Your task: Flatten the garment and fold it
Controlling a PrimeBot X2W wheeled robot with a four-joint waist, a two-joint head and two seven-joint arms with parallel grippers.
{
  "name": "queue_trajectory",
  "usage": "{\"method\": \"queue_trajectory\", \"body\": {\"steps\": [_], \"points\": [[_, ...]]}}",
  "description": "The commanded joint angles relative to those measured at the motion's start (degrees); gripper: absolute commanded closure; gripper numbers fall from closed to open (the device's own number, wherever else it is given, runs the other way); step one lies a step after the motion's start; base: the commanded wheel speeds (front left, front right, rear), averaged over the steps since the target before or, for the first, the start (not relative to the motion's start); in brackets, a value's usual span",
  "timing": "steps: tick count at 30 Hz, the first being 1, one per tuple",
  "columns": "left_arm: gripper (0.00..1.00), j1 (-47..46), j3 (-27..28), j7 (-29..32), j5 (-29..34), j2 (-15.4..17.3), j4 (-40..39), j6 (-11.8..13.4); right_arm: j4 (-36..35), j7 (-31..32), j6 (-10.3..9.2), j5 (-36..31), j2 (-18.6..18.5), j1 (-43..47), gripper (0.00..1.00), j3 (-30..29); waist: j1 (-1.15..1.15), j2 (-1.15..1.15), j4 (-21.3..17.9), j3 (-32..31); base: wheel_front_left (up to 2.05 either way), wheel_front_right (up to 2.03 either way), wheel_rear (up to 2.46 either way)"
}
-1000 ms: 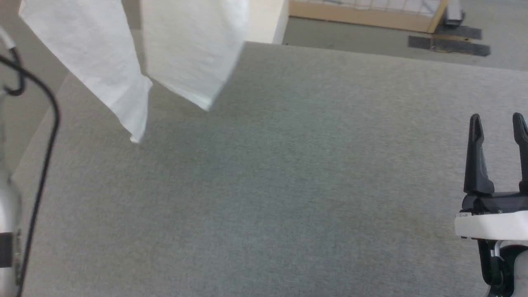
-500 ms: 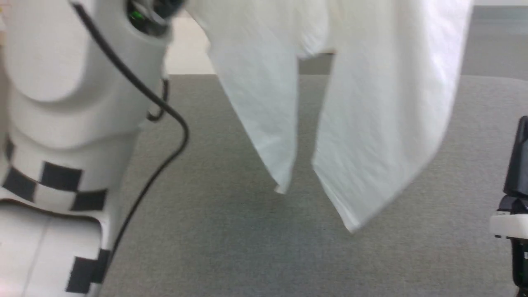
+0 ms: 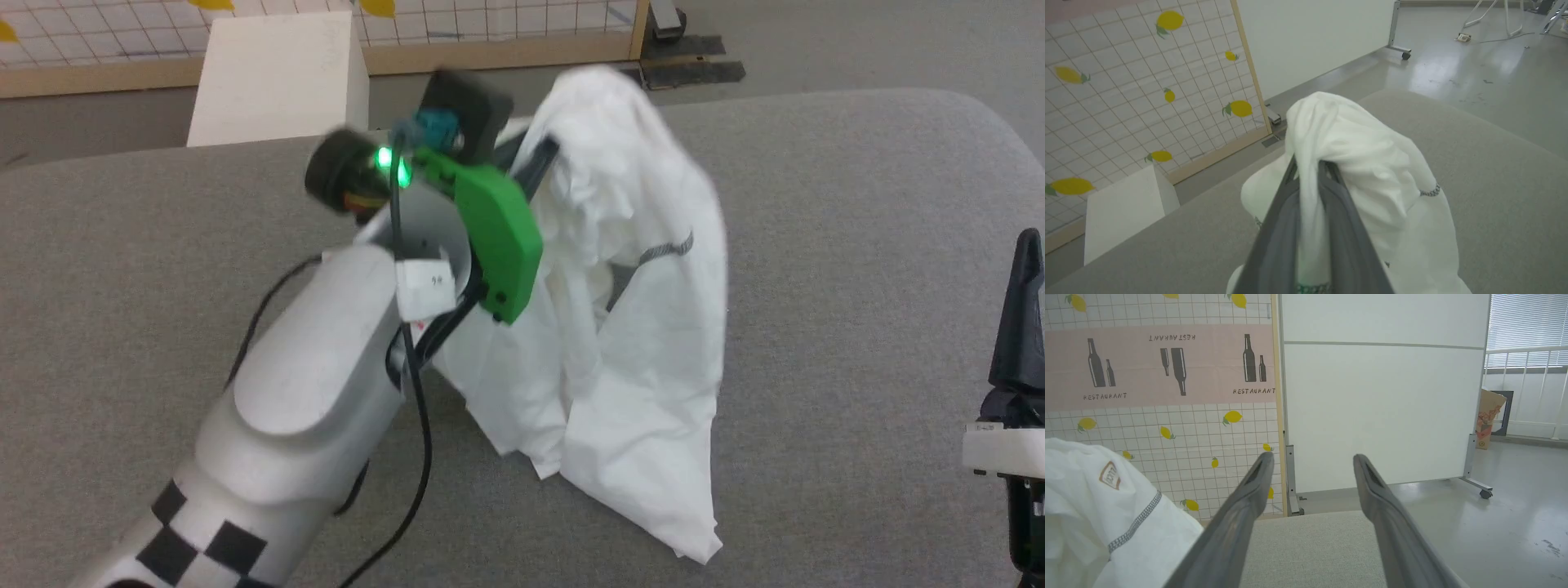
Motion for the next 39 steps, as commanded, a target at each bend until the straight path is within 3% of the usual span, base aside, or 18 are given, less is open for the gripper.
{"method": "queue_trajectory", "body": {"steps": [1, 4, 10, 12, 17, 20, 26, 32, 35, 39], "points": [[1.0, 2.9, -0.3, -0.4, -0.1, 0.5, 1.4, 0.5, 0.1, 0.0, -0.09, 0.4, 0.0, -0.7, 0.0, 0.4, 0.0, 0.0, -1.8, 2.2, 0.0, 0.0, 0.0], [1.0, 7.1, -2.3, -0.7, 0.2, 1.1, 5.1, 0.3, 0.6, -0.1, -0.09, 0.5, 0.0, -1.1, 0.0, 1.1, 0.0, 0.0, -2.3, 3.4, 0.0, 0.0, 0.0], [1.0, 11.0, -4.2, -3.3, -0.3, -1.0, 11.7, 0.3, 1.3, -0.3, -0.09, 0.5, 0.0, -2.4, 0.0, 1.8, 0.0, 0.0, -1.7, 6.3, 0.0, 0.0, 0.0], [0.0, 10.5, -3.4, -5.5, -0.5, -1.9, 12.2, 0.7, 1.3, -0.3, -0.09, 0.4, 0.0, -2.8, 0.0, 1.7, 0.0, 0.0, -1.0, 6.5, 0.0, 0.0, 0.0], [0.0, 9.6, 0.6, -12.2, -2.5, -2.8, 10.4, 1.6, 1.7, 0.0, -0.09, 0.2, 0.0, -2.8, 0.0, 1.6, 0.0, 0.0, 0.5, 5.0, 0.0, 0.0, 0.0], [0.0, 10.8, 4.2, -15.9, -4.1, -1.5, 6.1, 2.9, 1.9, 0.3, -0.09, 0.0, 0.0, -2.0, 0.0, 1.2, 0.0, 0.0, 1.4, 3.4, 0.0, 0.0, 0.0], [0.0, 18.2, 11.6, -22.0, -4.5, 4.5, -6.2, 8.6, 1.6, 1.1, -0.09, 0.1, 0.0, 0.3, 0.0, 0.6, 0.0, 0.0, 2.7, 0.9, 0.0, 0.0, 0.0], [0.0, 31.2, 19.2, -30.2, -1.1, 9.1, -17.1, 17.5, 1.2, 1.8, -0.09, 0.7, 0.0, 2.4, 0.0, 1.3, 0.0, 0.0, 3.4, 0.2, 0.0, 0.0, 0.0], [0.0, 38.3, 21.2, -32.1, 1.8, 10.2, -20.5, 19.5, 1.3, 2.1, -0.09, 1.0, 0.0, 3.3, 0.0, 2.1, 0.0, 0.0, 3.6, -0.1, 0.0, 0.0, 0.0], [0.0, 45.7, 22.7, -32.5, 6.6, 8.8, -24.4, 20.7, 1.5, 2.3, -0.09, 1.3, 0.0, 4.3, 0.0, 3.1, 0.0, 0.0, 3.9, -0.3, 0.0, 0.0, 0.0]]}}
